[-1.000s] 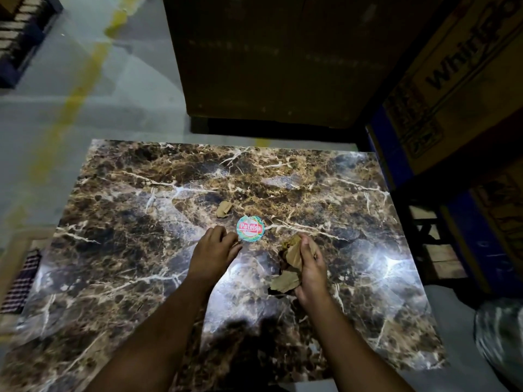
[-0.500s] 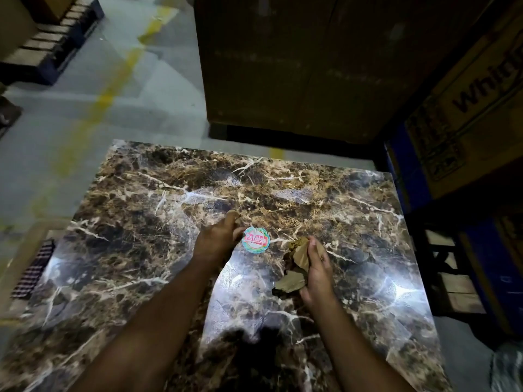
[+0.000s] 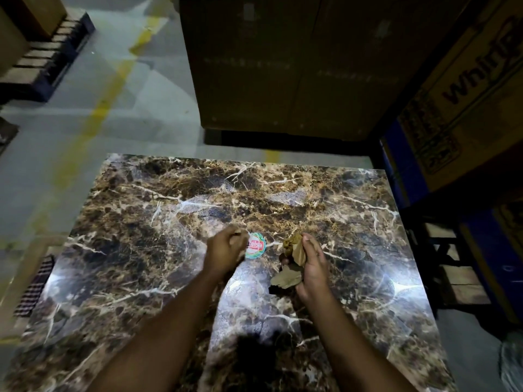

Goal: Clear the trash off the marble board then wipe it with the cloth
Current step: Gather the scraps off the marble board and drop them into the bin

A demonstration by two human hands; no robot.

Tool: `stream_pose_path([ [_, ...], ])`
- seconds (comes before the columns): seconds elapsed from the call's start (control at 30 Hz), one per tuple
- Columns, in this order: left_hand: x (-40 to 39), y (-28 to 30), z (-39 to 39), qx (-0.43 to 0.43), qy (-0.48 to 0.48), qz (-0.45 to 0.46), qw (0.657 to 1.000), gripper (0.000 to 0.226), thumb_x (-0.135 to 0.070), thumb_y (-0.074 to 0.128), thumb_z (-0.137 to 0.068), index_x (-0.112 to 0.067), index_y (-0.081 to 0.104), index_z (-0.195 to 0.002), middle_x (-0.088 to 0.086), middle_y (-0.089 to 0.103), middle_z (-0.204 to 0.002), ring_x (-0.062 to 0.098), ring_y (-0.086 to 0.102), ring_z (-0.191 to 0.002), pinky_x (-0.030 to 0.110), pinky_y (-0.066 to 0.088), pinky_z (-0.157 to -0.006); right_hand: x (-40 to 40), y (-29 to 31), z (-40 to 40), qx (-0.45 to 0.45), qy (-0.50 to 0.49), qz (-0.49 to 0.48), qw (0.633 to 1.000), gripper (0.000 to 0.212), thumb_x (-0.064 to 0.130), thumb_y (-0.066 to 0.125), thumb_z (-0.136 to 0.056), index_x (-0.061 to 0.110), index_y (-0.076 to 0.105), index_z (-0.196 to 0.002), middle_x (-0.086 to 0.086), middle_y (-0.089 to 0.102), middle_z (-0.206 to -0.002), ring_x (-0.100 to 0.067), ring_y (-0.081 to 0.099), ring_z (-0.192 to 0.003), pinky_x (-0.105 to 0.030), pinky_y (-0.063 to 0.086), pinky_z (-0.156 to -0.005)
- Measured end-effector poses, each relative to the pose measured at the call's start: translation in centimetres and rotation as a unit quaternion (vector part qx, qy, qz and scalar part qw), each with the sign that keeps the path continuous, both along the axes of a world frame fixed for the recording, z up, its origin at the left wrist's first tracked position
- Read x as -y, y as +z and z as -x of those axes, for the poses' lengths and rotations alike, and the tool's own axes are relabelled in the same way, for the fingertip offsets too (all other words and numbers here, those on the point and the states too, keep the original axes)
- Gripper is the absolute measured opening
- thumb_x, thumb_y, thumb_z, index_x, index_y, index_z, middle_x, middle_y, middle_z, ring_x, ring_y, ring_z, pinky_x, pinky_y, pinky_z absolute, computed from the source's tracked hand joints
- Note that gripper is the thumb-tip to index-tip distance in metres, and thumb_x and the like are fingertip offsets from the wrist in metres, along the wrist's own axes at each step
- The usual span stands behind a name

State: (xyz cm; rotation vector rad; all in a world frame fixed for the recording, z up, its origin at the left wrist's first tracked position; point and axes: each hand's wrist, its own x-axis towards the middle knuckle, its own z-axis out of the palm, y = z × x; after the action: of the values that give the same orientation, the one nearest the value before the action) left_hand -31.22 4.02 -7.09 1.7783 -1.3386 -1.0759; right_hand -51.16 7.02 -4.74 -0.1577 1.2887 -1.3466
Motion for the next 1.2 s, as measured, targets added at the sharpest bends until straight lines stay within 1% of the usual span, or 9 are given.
stream_pose_path([
  [0.07,-2.4,0.5,3.2,-0.159,0.062,-0.044,0.984,0.013,-0.029,0.069,-0.095,-0.018,0.068,-0.088,0.000,0.066,-0.070,0.014,0.058,-0.056,0.025,0.043,-0.051,0.4,0.7,-1.2,0.012,-0.009,0.006,1.000,0.017,0.014,0.056,-0.101,0.012,0.067,-0.114,-0.007,0.070,-0.086,-0.020,0.064,-0.065,-0.031,0.055,-0.052],
  [0.17,-4.7,0.8,7.3,-0.384,0.207,-0.113,0.893,0.014,-0.024,0.062,-0.100,-0.014,0.065,-0.090,0.003,0.062,-0.072,0.021,0.057,-0.065,0.031,0.044,-0.061,1.1,1.9,-2.9,0.020,-0.048,0.005,0.999,0.012,0.008,0.053,-0.101,0.013,0.064,-0.103,-0.006,0.067,-0.081,-0.018,0.064,-0.061,-0.027,0.052,-0.052],
  [0.23,-4.8,1.5,8.7,-0.473,0.292,-0.130,0.821,0.015,-0.019,0.059,-0.099,-0.014,0.065,-0.087,0.009,0.063,-0.077,0.026,0.060,-0.076,0.038,0.047,-0.072,1.3,1.9,-4.1,-0.018,-0.066,-0.013,0.998,0.017,0.004,0.056,-0.098,0.016,0.068,-0.093,-0.008,0.068,-0.085,-0.022,0.064,-0.070,-0.027,0.052,-0.057],
  [0.3,-4.2,2.5,9.0,-0.495,0.318,-0.126,0.799,0.012,-0.019,0.061,-0.097,-0.015,0.064,-0.086,0.014,0.062,-0.081,0.027,0.060,-0.080,0.041,0.046,-0.077,0.9,1.3,-5.3,-0.082,-0.062,-0.027,0.994,0.026,0.002,0.061,-0.094,0.022,0.074,-0.082,-0.013,0.072,-0.095,-0.027,0.064,-0.082,-0.034,0.053,-0.068],
  [0.4,-3.5,3.9,8.9,-0.471,0.310,-0.107,0.819,0.007,-0.018,0.060,-0.097,-0.013,0.063,-0.092,0.011,0.062,-0.080,0.025,0.060,-0.077,0.036,0.047,-0.073,0.1,1.3,-6.6,-0.157,-0.039,-0.022,0.987,0.036,0.002,0.065,-0.089,0.033,0.076,-0.074,-0.011,0.076,-0.100,-0.026,0.068,-0.085,-0.038,0.054,-0.075],
  [0.57,-3.7,4.5,8.6,-0.532,0.277,-0.086,0.796,0.009,-0.020,0.063,-0.096,-0.012,0.060,-0.101,0.016,0.062,-0.097,0.031,0.062,-0.086,0.040,0.049,-0.079,-0.5,3.0,-6.6,-0.223,0.007,0.034,0.974,0.027,0.000,0.066,-0.089,0.024,0.069,-0.077,0.002,0.071,-0.082,-0.015,0.066,-0.074,-0.031,0.052,-0.065],
  [0.77,-4.1,6.6,8.6,-0.498,0.192,-0.035,0.845,0.067,-0.054,0.073,-0.080,-0.009,0.063,-0.129,0.009,0.068,-0.130,0.025,0.065,-0.120,0.046,0.052,-0.102,-1.3,4.9,-6.5,-0.305,0.041,0.082,0.948,0.013,0.022,0.066,-0.080,0.035,0.066,-0.079,0.009,0.069,-0.082,-0.021,0.065,-0.078,-0.044,0.056,-0.072],
  [1.0,-3.9,10.2,8.3,-0.493,0.214,0.002,0.844,0.024,-0.014,0.059,-0.098,-0.004,0.065,-0.120,0.010,0.073,-0.104,0.022,0.071,-0.093,0.030,0.056,-0.079,-1.0,7.4,-6.7,-0.365,0.103,0.179,0.908,0.039,0.009,0.063,-0.094,0.037,0.068,-0.120,0.016,0.064,-0.117,0.006,0.062,-0.100,-0.018,0.053,-0.082],
  [1.2,-4.7,11.3,8.2,-0.404,0.282,0.058,0.868,0.008,-0.008,0.064,-0.095,-0.009,0.072,-0.096,0.005,0.074,-0.088,0.019,0.071,-0.086,0.032,0.057,-0.078,-1.1,7.0,-7.1,-0.341,0.192,0.207,0.897,0.024,0.021,0.054,-0.100,0.024,0.074,-0.113,0.001,0.067,-0.117,0.001,0.061,-0.105,-0.018,0.050,-0.089],
])
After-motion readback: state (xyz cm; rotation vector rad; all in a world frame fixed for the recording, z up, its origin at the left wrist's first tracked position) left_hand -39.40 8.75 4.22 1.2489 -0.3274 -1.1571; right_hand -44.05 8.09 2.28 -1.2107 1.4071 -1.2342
